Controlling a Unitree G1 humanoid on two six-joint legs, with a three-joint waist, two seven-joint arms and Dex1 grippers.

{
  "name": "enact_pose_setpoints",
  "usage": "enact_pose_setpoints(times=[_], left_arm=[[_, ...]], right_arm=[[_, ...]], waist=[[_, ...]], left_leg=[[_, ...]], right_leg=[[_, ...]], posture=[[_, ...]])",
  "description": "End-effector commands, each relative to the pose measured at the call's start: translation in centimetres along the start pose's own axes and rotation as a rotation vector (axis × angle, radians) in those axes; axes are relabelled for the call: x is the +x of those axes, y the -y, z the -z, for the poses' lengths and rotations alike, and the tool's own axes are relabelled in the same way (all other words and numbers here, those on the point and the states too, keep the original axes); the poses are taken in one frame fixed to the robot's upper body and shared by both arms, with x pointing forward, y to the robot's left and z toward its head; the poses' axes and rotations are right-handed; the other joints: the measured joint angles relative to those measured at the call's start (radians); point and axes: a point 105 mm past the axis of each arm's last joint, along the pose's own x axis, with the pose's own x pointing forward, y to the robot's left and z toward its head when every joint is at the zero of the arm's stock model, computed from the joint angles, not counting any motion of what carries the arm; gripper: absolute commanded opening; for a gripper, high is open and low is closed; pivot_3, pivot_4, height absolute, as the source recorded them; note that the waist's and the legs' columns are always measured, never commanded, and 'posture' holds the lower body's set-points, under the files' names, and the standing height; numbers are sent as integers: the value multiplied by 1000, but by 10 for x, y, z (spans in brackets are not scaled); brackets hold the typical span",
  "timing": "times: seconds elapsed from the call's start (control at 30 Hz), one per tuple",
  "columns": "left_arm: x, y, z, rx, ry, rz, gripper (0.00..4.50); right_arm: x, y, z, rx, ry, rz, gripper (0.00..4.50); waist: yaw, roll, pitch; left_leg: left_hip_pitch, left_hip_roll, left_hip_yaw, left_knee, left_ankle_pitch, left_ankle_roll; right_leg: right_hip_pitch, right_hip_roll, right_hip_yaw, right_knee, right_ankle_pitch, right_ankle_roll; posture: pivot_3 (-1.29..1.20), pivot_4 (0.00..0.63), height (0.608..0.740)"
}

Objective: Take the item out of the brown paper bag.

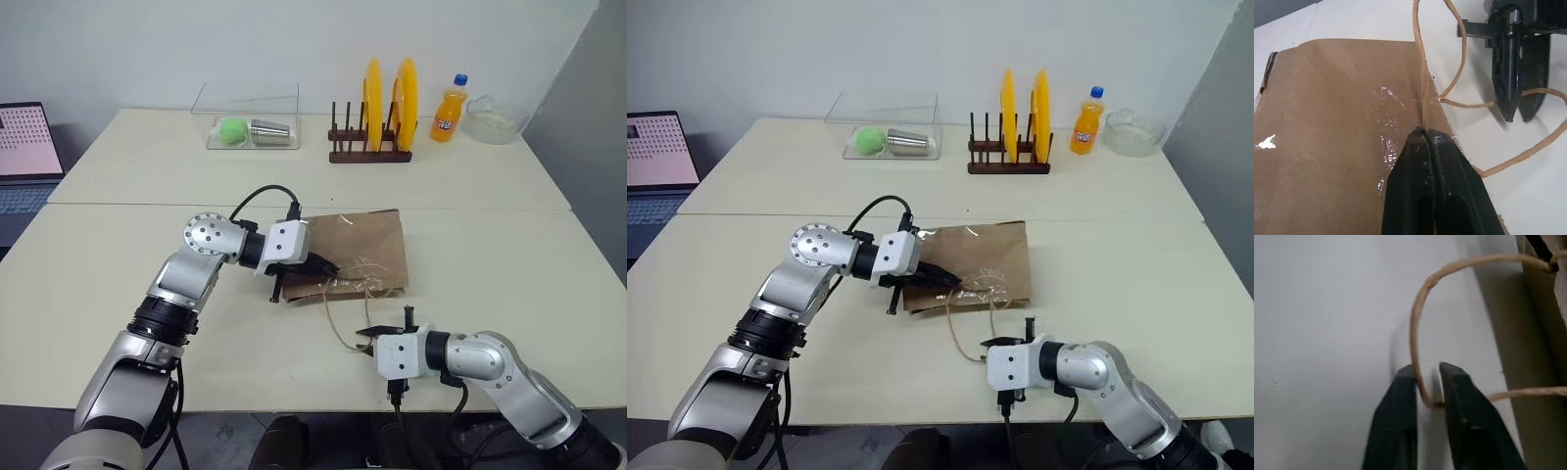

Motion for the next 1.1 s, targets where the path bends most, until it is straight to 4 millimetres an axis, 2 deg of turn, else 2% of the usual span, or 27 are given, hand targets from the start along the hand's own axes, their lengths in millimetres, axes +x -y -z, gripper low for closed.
enact_pose_setpoints(times=[0.03, 0.47, 0.67, 0.87, 0.93, 1.1], left_arm=[[-12, -20, -12, 11, 38, -118, 0], [-25, -66, -45, -153, 159, -323, 0], [-30, -77, -53, -178, 182, -364, 0], [-38, -87, -58, -160, 197, -396, 0], [-41, -87, -63, -154, 225, -376, 0], [-34, -66, -66, -111, 230, -252, 0]], right_arm=[[0, 3, -6, -9, 12, 11, 56], [12, -24, 9, -25, -75, -97, 56], [12, -29, 10, -24, -82, -112, 56], [10, -26, 12, -18, -89, -92, 56], [10, -22, 10, 7, -77, -74, 56], [5, -7, -3, 36, -26, -5, 56]], waist=[[0, 0, 0], [0, 0, 0], [0, 0, -1], [1, 0, -1], [1, 0, -1], [-1, 0, -1]], left_leg=[[0, 0, 0, 0, 0, 0], [0, 0, 0, 1, 0, 0], [0, 0, 0, 1, 0, 0], [0, 0, 0, 1, 0, -1], [0, 0, 0, 1, 0, -1], [0, 0, 0, 1, 1, -2]], right_leg=[[0, 0, 0, 0, 0, 0], [0, 0, 0, 1, 0, 0], [0, 0, 0, 0, 0, 0], [0, 0, 0, 1, 0, 0], [0, 0, 0, 1, 0, 0], [0, 0, 0, 0, 0, 0]], posture=[[0, 150, 740], [0, 150, 740], [0, 150, 740], [0, 150, 740], [0, 150, 740], [0, 150, 740]])
